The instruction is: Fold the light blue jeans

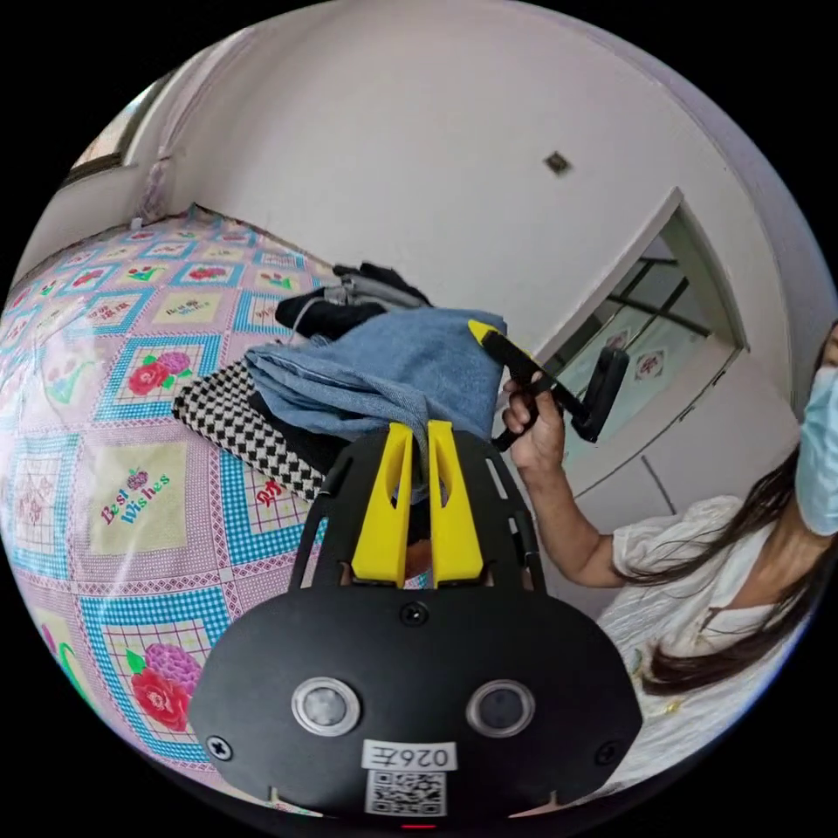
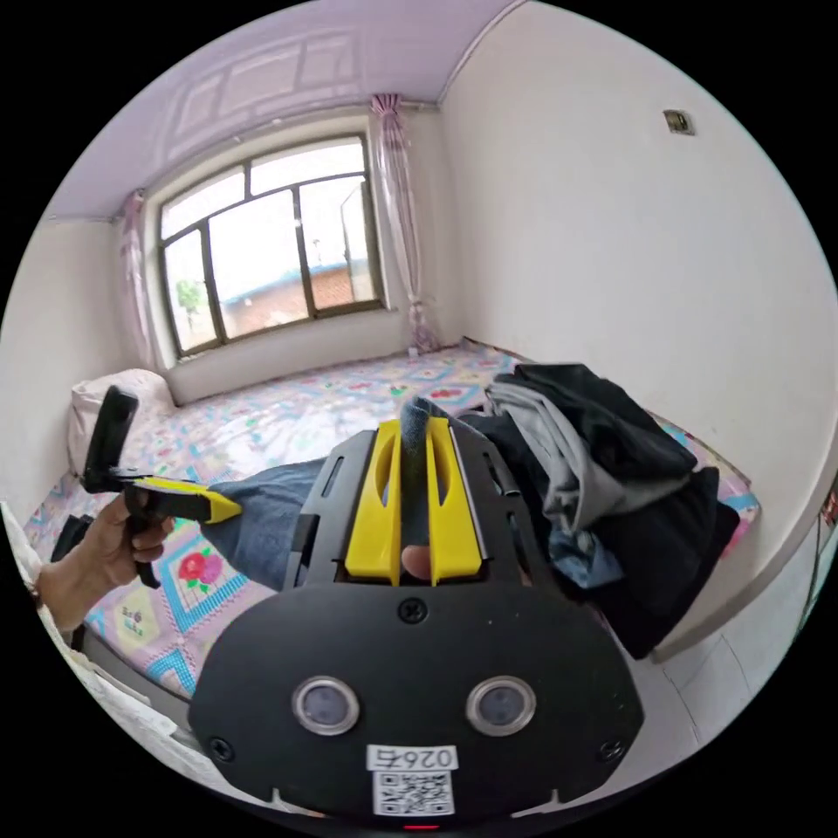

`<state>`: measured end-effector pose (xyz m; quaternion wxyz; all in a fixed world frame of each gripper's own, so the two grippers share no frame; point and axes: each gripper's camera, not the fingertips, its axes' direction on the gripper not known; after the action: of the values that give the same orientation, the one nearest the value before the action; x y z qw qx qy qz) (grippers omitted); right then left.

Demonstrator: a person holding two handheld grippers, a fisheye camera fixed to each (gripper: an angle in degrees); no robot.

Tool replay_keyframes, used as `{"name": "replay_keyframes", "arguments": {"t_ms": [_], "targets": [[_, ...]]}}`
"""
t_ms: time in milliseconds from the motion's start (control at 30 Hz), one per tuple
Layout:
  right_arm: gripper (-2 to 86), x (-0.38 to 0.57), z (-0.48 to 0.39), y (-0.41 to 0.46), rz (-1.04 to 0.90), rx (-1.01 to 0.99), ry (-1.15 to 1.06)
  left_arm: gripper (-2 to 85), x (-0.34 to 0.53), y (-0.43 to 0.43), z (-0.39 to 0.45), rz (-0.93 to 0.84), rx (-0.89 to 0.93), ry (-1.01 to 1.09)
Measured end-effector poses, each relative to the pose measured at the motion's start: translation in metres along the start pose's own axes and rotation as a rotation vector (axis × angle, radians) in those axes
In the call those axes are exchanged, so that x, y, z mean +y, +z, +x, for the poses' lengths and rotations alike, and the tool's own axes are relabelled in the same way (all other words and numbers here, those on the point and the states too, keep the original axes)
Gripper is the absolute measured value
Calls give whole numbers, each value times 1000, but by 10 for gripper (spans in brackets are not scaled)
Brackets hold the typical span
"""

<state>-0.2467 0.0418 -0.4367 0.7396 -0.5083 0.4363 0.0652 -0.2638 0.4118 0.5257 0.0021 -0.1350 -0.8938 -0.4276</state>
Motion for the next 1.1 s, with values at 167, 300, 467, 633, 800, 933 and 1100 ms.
{"name": "replay_keyframes", "arguments": {"t_ms": [167, 300, 467, 633, 800, 933, 1100], "targets": [[-1, -38, -14, -57, 164, -212, -14, 13, 30, -68, -2, 210, 111, -37], [-2, -64, -36, -120, 307, -422, -79, 12, 86, -134, 19, 420, 259, -17], [-1, -73, -72, -166, 329, -690, -135, 12, 151, -213, 62, 556, 323, 31], [0, -75, -147, -151, 210, -874, -216, 13, 204, -289, 101, 619, 147, 87], [0, -90, -218, -27, -76, -1032, -96, 14, 202, -362, 45, 653, 41, -41], [0, -104, -268, 15, -28, -1065, -22, 18, 165, -424, 47, 672, -37, 17], [3, -130, -271, -15, 231, -1053, -57, 41, 122, -469, 126, 571, -170, 231]]}}
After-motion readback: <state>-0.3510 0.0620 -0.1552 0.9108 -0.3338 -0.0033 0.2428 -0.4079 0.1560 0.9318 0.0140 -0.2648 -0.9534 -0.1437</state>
